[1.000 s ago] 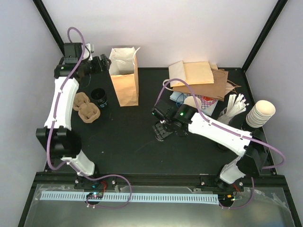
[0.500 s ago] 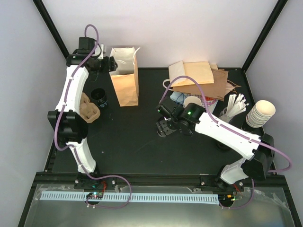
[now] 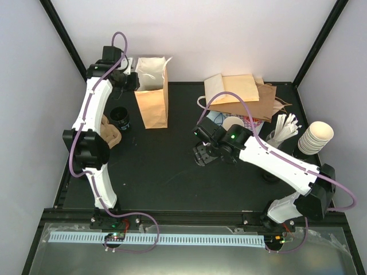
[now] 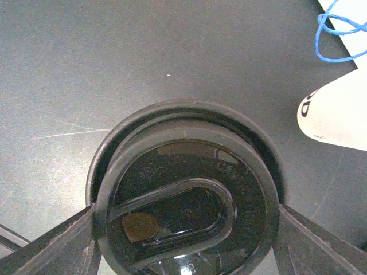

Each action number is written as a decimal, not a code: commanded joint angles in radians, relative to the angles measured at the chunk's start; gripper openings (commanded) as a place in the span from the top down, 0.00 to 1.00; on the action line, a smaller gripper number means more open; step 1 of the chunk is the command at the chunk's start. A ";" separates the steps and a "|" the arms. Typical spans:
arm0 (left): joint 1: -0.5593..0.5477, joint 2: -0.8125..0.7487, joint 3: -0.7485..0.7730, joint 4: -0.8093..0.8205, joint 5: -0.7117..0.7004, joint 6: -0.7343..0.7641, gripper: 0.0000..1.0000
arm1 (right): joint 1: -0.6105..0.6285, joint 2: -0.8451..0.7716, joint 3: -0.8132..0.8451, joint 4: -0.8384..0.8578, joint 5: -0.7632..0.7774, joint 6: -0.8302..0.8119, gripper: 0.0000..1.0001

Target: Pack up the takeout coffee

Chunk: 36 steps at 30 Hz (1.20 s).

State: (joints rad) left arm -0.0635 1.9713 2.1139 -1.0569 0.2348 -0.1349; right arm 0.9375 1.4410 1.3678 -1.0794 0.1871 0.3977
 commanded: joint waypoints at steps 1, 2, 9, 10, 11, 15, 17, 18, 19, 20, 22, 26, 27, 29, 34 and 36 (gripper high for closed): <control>-0.034 -0.020 0.054 -0.019 -0.016 0.043 0.85 | -0.020 -0.037 0.033 -0.038 0.046 -0.027 0.21; -0.045 -0.029 0.052 -0.023 -0.025 0.052 0.88 | -0.025 -0.038 0.045 -0.048 0.051 -0.033 0.21; -0.119 -0.103 0.018 -0.088 -0.082 0.093 0.98 | -0.040 -0.048 0.198 -0.138 0.081 -0.085 0.21; -0.128 -0.121 0.003 -0.093 -0.090 0.091 0.98 | -0.041 -0.049 0.224 -0.152 0.088 -0.088 0.21; -0.136 -0.140 -0.017 -0.094 -0.092 0.091 0.98 | -0.042 -0.049 0.250 -0.165 0.091 -0.094 0.21; -0.173 -0.232 -0.106 -0.091 -0.069 0.110 0.99 | -0.042 -0.037 0.366 -0.224 0.102 -0.119 0.21; -0.198 -0.278 -0.152 -0.098 -0.062 0.124 0.98 | -0.043 -0.025 0.428 -0.260 0.113 -0.129 0.21; -0.211 -0.303 -0.180 -0.098 -0.055 0.129 0.99 | -0.042 -0.024 0.456 -0.271 0.118 -0.132 0.21; -0.222 -0.329 -0.216 -0.096 -0.044 0.134 0.98 | -0.042 -0.026 0.479 -0.275 0.116 -0.135 0.21; -0.232 -0.358 -0.254 -0.091 -0.036 0.137 0.99 | -0.042 -0.027 0.504 -0.282 0.108 -0.137 0.21; -0.256 -0.409 -0.335 -0.078 -0.034 0.142 0.98 | -0.043 -0.021 0.574 -0.313 0.084 -0.139 0.21; -0.292 -0.501 -0.436 -0.064 -0.039 0.150 0.98 | -0.042 -0.044 0.672 -0.306 -0.003 -0.149 0.22; -0.301 -0.523 -0.461 -0.056 -0.039 0.152 0.98 | -0.042 -0.051 0.690 -0.301 -0.017 -0.147 0.22; -0.323 -0.574 -0.503 -0.039 -0.039 0.161 0.98 | -0.043 -0.060 0.728 -0.294 -0.017 -0.145 0.25; -0.409 -0.666 -0.593 -0.006 -0.048 0.202 0.98 | -0.042 -0.076 0.752 -0.250 -0.003 -0.149 0.26; -0.449 -0.699 -0.632 0.020 -0.070 0.219 0.98 | -0.042 -0.082 0.739 -0.222 -0.027 -0.162 0.26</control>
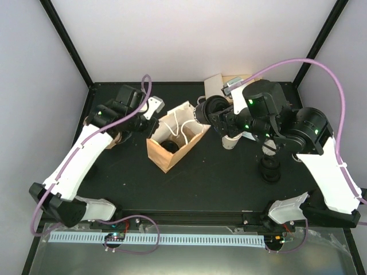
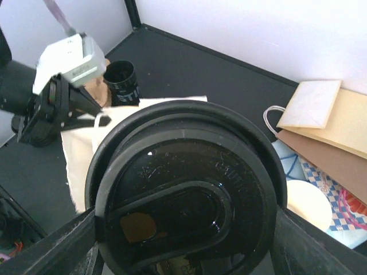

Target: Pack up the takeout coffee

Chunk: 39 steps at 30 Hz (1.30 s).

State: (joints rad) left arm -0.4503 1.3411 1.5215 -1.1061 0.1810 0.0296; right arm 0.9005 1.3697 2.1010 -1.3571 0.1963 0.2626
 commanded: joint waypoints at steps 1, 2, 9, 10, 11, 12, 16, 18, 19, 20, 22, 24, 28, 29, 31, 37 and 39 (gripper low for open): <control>-0.078 -0.091 -0.054 0.079 -0.021 0.061 0.98 | -0.005 -0.010 -0.003 0.068 -0.057 -0.037 0.26; -0.087 -0.104 -0.065 0.086 -0.024 0.062 0.98 | -0.005 -0.008 -0.013 0.078 -0.082 -0.051 0.26; -0.105 -0.145 -0.077 0.100 -0.042 0.074 0.98 | 0.016 0.019 -0.128 0.098 -0.191 -0.095 0.28; -0.107 -0.149 -0.078 0.103 -0.043 0.077 0.98 | 0.030 0.018 -0.152 0.102 -0.188 -0.099 0.29; -0.108 -0.152 -0.079 0.106 -0.044 0.080 0.98 | 0.046 0.015 -0.177 0.105 -0.176 -0.101 0.29; -0.112 -0.155 -0.081 0.111 -0.044 0.087 0.98 | 0.063 0.011 -0.204 0.111 -0.156 -0.101 0.28; -0.119 -0.164 -0.084 0.118 -0.053 0.105 0.98 | 0.112 -0.016 -0.340 0.142 -0.057 -0.089 0.29; -0.124 -0.162 -0.080 0.120 -0.061 0.116 0.99 | 0.134 -0.028 -0.403 0.161 -0.019 -0.082 0.29; -0.126 -0.161 -0.080 0.122 -0.058 0.125 0.98 | 0.149 -0.036 -0.438 0.177 -0.005 -0.082 0.29; -0.129 -0.162 -0.086 0.125 -0.050 0.139 0.98 | 0.181 -0.041 -0.479 0.191 0.017 -0.083 0.29; -0.146 -0.171 -0.105 0.135 -0.013 0.187 0.97 | 0.247 -0.044 -0.535 0.220 0.088 -0.091 0.29; -0.182 -0.189 -0.137 0.150 -0.022 0.241 0.97 | 0.320 -0.037 -0.576 0.243 0.166 -0.096 0.29; -0.241 -0.233 -0.210 0.184 -0.060 0.311 0.95 | 0.416 -0.023 -0.634 0.287 0.309 -0.118 0.29; -0.249 -0.242 -0.222 0.192 -0.068 0.318 0.95 | 0.434 -0.025 -0.651 0.305 0.326 -0.126 0.29; -0.256 -0.270 -0.254 0.214 -0.071 0.332 0.97 | 0.454 -0.032 -0.684 0.344 0.348 -0.151 0.29; -0.264 -0.352 -0.332 0.255 -0.062 0.378 0.98 | 0.523 -0.061 -0.801 0.488 0.433 -0.254 0.24; -0.269 -0.371 -0.353 0.265 -0.052 0.389 0.99 | 0.554 -0.094 -0.871 0.566 0.470 -0.334 0.23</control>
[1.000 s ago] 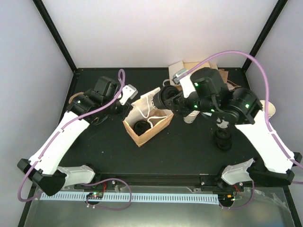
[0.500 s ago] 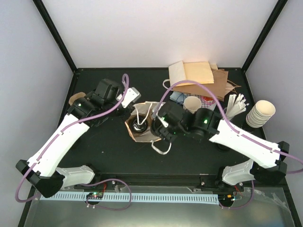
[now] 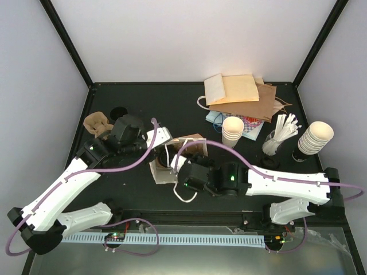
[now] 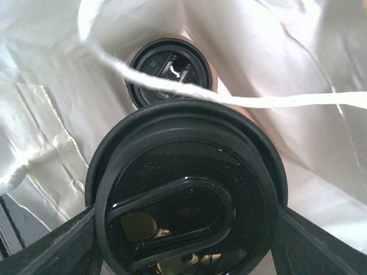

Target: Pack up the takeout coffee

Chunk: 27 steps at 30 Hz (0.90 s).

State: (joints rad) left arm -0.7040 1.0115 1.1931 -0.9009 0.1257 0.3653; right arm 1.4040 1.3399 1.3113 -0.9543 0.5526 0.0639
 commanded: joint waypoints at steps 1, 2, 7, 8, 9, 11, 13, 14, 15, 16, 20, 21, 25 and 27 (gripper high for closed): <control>-0.017 -0.050 -0.032 0.066 0.010 0.057 0.98 | 0.058 -0.080 -0.112 0.194 0.111 -0.174 0.22; -0.019 -0.058 -0.039 0.071 0.015 0.061 0.98 | 0.059 -0.092 -0.135 0.207 0.102 -0.209 0.22; -0.033 -0.083 -0.061 0.079 0.038 0.078 0.99 | 0.060 -0.098 -0.170 0.201 0.081 -0.356 0.20; -0.037 -0.088 -0.065 0.079 0.042 0.082 0.98 | 0.060 -0.099 -0.176 0.199 0.071 -0.385 0.20; -0.042 -0.093 -0.070 0.080 0.046 0.087 0.99 | 0.059 -0.100 -0.181 0.196 0.058 -0.416 0.21; -0.053 -0.103 -0.079 0.081 0.052 0.096 0.98 | 0.059 -0.103 -0.189 0.191 0.038 -0.483 0.22; -0.062 -0.115 -0.089 0.091 0.049 0.098 0.98 | 0.059 -0.104 -0.188 0.182 0.029 -0.543 0.22; -0.065 -0.121 -0.093 0.094 0.053 0.098 0.98 | 0.059 -0.105 -0.182 0.169 0.018 -0.575 0.22; -0.068 -0.126 -0.097 0.099 0.058 0.097 0.98 | 0.059 -0.106 -0.175 0.156 0.009 -0.599 0.22; -0.070 -0.128 -0.098 0.101 0.059 0.095 0.98 | 0.059 -0.109 -0.171 0.144 0.001 -0.622 0.22; -0.081 -0.131 -0.098 0.103 0.055 0.091 0.98 | 0.059 -0.117 -0.164 0.094 -0.005 -0.686 0.23; -0.082 -0.131 -0.098 0.104 0.054 0.090 0.98 | 0.059 -0.117 -0.165 0.086 0.000 -0.694 0.23; -0.087 -0.130 -0.096 0.112 0.057 0.080 0.99 | 0.058 -0.092 -0.184 0.050 0.048 -0.691 0.24; -0.090 -0.126 -0.094 0.113 0.060 0.076 0.98 | 0.058 -0.082 -0.188 0.038 0.052 -0.679 0.24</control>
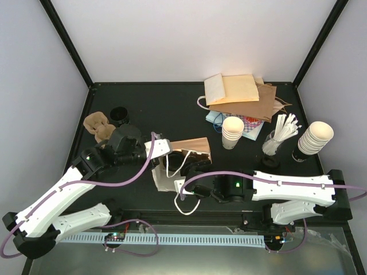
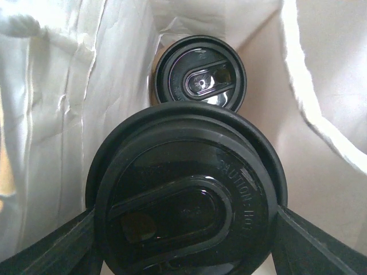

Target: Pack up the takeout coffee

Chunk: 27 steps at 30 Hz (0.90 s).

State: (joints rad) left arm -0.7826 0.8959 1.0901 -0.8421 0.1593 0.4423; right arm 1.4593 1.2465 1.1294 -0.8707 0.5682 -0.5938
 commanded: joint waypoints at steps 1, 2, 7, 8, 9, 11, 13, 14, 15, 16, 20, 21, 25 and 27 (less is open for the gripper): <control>-0.013 -0.007 0.012 0.052 0.026 -0.002 0.99 | 0.003 0.013 -0.008 -0.046 0.038 -0.017 0.24; -0.015 -0.004 0.015 0.050 0.026 -0.002 0.99 | 0.003 0.014 -0.009 -0.045 0.043 -0.011 0.24; -0.033 0.010 0.037 0.032 -0.011 -0.002 0.98 | -0.019 0.040 0.010 -0.042 0.050 0.023 0.24; -0.038 0.015 0.044 0.026 -0.019 0.000 0.99 | -0.028 0.046 0.027 -0.044 0.036 0.029 0.24; -0.044 0.020 0.050 0.020 -0.029 0.003 0.98 | -0.037 0.052 0.044 -0.044 0.023 0.031 0.24; -0.053 0.031 0.060 0.011 -0.045 0.003 0.98 | -0.051 0.068 0.072 -0.030 0.012 0.023 0.24; -0.060 0.037 0.068 0.006 -0.051 0.001 0.98 | -0.059 0.091 0.102 -0.026 0.006 0.008 0.23; -0.061 0.039 0.069 0.007 -0.053 -0.001 0.98 | -0.064 0.104 0.114 -0.022 0.007 0.001 0.24; -0.061 0.039 0.070 0.009 -0.053 -0.003 0.98 | -0.068 0.117 0.125 -0.018 0.005 -0.004 0.24; -0.063 0.040 0.070 0.012 -0.052 -0.004 0.98 | -0.071 0.130 0.136 -0.016 0.000 -0.006 0.24; -0.064 0.038 0.072 0.017 -0.050 -0.006 0.98 | -0.087 0.154 0.137 -0.006 -0.013 -0.014 0.24; -0.064 0.037 0.075 0.015 -0.054 -0.007 0.98 | -0.093 0.154 0.126 -0.005 -0.014 -0.015 0.24; -0.064 0.036 0.083 0.003 -0.070 -0.003 0.98 | -0.107 0.152 0.073 -0.026 0.014 -0.007 0.24; -0.065 0.041 0.089 -0.006 -0.078 -0.001 0.98 | -0.109 0.138 0.057 -0.034 0.025 0.002 0.24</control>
State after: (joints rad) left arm -0.8394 0.9371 1.1152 -0.8478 0.0940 0.4419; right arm 1.3605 1.3987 1.2209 -0.8906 0.5667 -0.5972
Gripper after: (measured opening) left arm 0.020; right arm 0.761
